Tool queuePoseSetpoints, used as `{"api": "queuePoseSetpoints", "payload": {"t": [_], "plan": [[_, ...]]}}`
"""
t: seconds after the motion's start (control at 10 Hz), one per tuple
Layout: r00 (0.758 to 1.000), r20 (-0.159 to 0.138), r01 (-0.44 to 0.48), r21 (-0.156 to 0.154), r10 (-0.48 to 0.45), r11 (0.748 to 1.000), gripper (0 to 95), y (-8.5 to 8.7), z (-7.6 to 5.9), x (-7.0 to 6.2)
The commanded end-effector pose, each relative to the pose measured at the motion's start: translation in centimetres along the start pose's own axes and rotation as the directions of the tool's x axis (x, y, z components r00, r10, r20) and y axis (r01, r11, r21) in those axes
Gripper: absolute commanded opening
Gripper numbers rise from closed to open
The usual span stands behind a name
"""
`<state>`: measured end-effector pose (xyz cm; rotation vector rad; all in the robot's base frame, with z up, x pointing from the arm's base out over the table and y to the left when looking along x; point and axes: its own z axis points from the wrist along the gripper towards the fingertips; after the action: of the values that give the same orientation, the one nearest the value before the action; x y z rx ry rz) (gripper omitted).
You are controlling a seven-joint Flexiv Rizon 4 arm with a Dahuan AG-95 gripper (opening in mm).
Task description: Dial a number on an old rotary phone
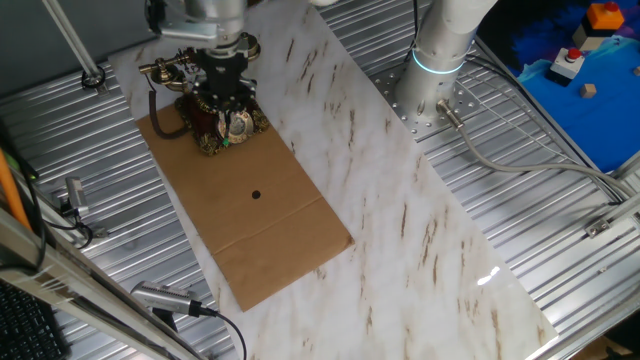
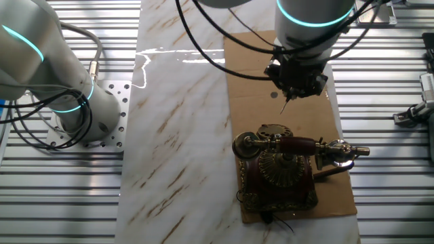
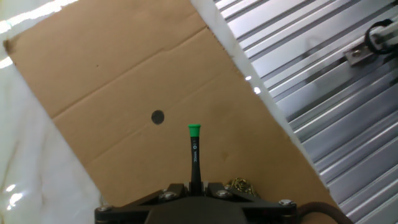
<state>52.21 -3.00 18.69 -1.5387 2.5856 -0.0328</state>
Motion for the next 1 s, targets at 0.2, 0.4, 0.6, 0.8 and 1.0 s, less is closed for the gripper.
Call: {"api": "queuePoseSetpoints", "payload": {"t": [0.2,0.4,0.6,0.8,1.0], "plan": [[1.000,-0.011,0.014,0.000,-0.014,1.000,0.0,0.3,0.9,0.1],[1.000,-0.017,0.020,0.000,-0.020,1.000,0.0,0.3,1.4,-0.1],[1.000,-0.019,0.020,-0.003,-0.020,1.000,0.0,0.3,2.0,-0.4],[1.000,-0.024,0.018,-0.007,-0.018,1.000,0.0,0.2,2.5,-0.7],[0.999,-0.031,0.020,-0.011,-0.021,1.000,0.0,0.1,3.0,-0.7]]}}
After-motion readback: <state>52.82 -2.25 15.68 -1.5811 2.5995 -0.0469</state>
